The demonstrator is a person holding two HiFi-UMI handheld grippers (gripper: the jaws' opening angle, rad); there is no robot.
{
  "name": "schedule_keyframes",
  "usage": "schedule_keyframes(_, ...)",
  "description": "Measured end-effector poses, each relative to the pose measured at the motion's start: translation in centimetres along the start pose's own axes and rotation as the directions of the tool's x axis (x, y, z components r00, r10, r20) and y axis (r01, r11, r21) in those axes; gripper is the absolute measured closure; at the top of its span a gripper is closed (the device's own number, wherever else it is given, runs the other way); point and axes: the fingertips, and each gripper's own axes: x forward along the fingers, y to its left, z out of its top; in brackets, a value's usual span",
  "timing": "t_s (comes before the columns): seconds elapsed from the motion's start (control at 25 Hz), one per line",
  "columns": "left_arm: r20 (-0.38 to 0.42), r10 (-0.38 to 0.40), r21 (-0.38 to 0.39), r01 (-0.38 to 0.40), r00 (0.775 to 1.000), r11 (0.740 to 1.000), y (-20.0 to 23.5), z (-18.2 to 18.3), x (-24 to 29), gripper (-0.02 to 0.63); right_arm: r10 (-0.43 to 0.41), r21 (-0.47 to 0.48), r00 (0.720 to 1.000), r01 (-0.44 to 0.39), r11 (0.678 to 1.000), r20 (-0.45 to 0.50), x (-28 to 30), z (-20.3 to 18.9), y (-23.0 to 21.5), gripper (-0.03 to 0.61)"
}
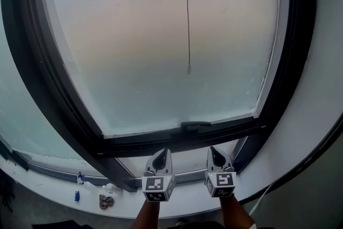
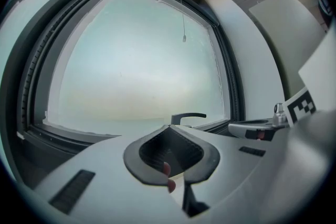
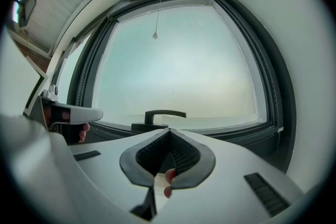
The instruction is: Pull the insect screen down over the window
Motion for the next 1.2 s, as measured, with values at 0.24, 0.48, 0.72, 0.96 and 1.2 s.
schedule_keyframes(0.24, 0.005, 0.006, 0.004, -0.006, 1.000, 1.000, -0.3, 0.5, 1.1, 0.612, 0.015, 0.007, 1.000, -0.015, 1.000, 0.026, 0.8, 1.1, -0.4, 0.577)
schedule_keyframes(0.48, 0.051, 0.023, 0.016, -0.024, 0.998, 1.000, -0.6, 2.4, 1.6, 0.612, 0.053, -0.021, 0.997, -0.052, 0.998, 0.061, 1.5, 3.1, -0.8, 0.577)
schedule_keyframes(0.72, 0.101, 0.029, 0.077, -0.037, 0.994, 0.996, -1.4, 5.1, 2.7, 0.611, 0.083, -0.038, 0.990, -0.080, 0.996, 0.111, 1.5, 5.8, -1.4, 0.577)
schedule_keyframes(0.96, 0.162, 0.010, 0.125, -0.030, 0.987, 0.992, -1.7, 8.8, 4.4, 0.612, 0.117, -0.102, 0.972, -0.097, 0.990, 0.202, 1.9, 10.7, -1.5, 0.577)
schedule_keyframes(1.2, 0.237, -0.008, 0.166, -0.032, 0.972, 0.986, -1.9, 13.8, 5.5, 0.612, 0.158, -0.182, 0.934, -0.103, 0.978, 0.321, 2.7, 16.8, -1.2, 0.577)
